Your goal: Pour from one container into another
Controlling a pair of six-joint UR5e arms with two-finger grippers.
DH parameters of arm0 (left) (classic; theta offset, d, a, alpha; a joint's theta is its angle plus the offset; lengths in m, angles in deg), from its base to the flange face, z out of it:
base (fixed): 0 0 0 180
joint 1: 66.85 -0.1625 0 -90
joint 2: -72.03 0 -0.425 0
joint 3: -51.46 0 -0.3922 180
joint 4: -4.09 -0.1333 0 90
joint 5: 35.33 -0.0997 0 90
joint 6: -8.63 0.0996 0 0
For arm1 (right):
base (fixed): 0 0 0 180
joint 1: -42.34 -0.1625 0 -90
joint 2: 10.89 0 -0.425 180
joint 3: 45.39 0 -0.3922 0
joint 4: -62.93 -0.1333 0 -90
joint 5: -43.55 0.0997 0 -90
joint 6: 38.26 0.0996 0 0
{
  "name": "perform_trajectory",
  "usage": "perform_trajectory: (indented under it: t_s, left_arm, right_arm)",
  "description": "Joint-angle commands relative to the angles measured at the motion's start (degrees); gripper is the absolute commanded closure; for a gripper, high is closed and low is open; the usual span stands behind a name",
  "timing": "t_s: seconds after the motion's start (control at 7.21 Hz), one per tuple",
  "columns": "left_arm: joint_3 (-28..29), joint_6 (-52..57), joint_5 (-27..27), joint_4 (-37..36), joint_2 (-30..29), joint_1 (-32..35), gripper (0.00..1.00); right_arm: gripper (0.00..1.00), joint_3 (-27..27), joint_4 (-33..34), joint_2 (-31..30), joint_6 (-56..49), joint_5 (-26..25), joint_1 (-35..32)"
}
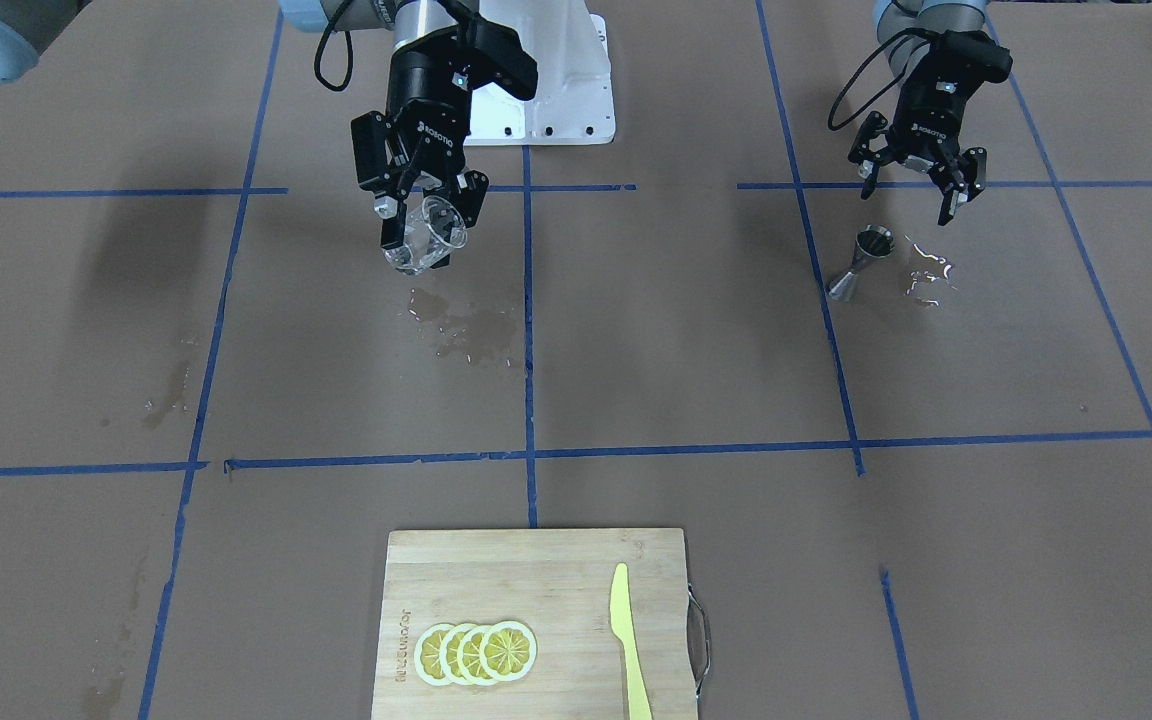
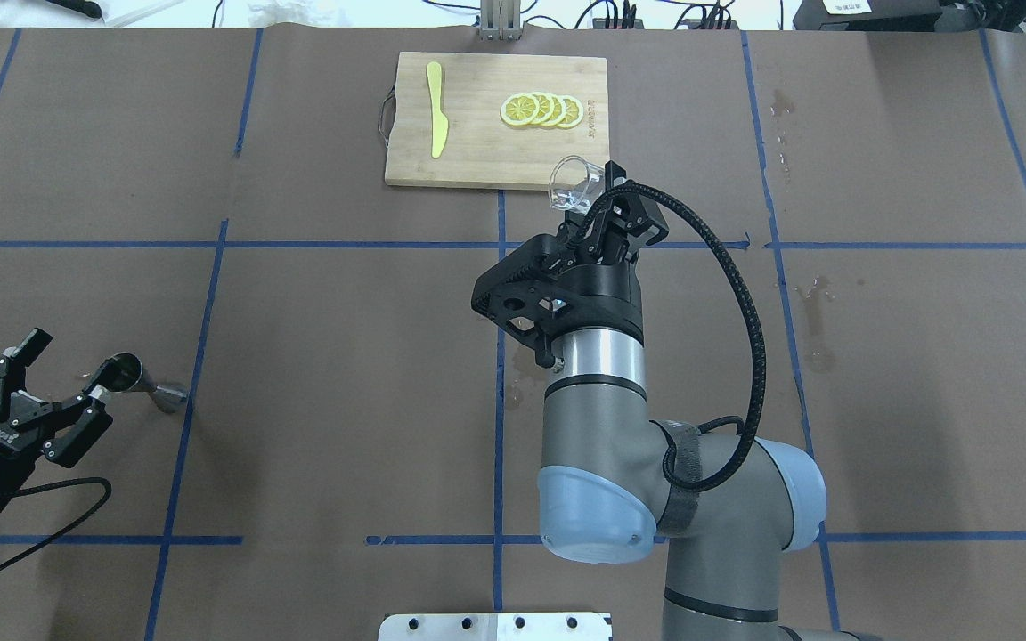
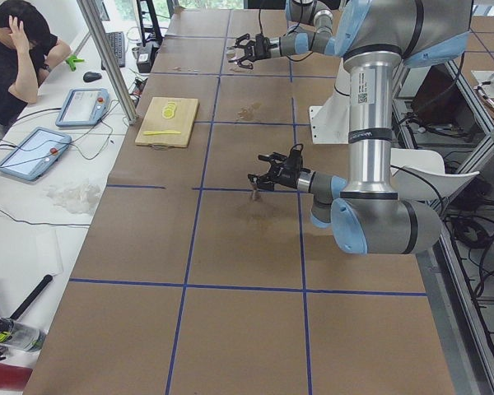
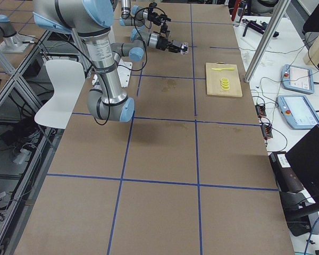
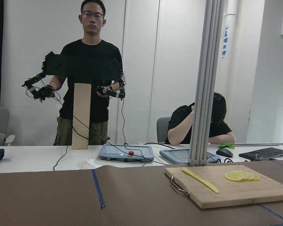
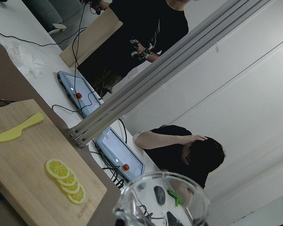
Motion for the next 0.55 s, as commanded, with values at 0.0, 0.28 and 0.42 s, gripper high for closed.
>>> perform_trajectory:
  t_s: [0.0,0.28,0.42]
  left_arm:
    - [-2.1,0.8,20.6,-0.8,5.8,10.9,0.02]
    - [-1.8,0.8,41.7,-11.2,5.0,27.1,0.02]
    - [-2.0,0.8,49.4,-17.8,4.7,33.5,0.02]
  right_arm:
    - [1.00,0.0,0.0,0.0,0.0,0.0,0.0]
    - [1.00,0.0,0.0,-0.1,0.0,0.0,0.0]
    - [1.00,0.0,0.0,-0.2,0.0,0.0,0.0]
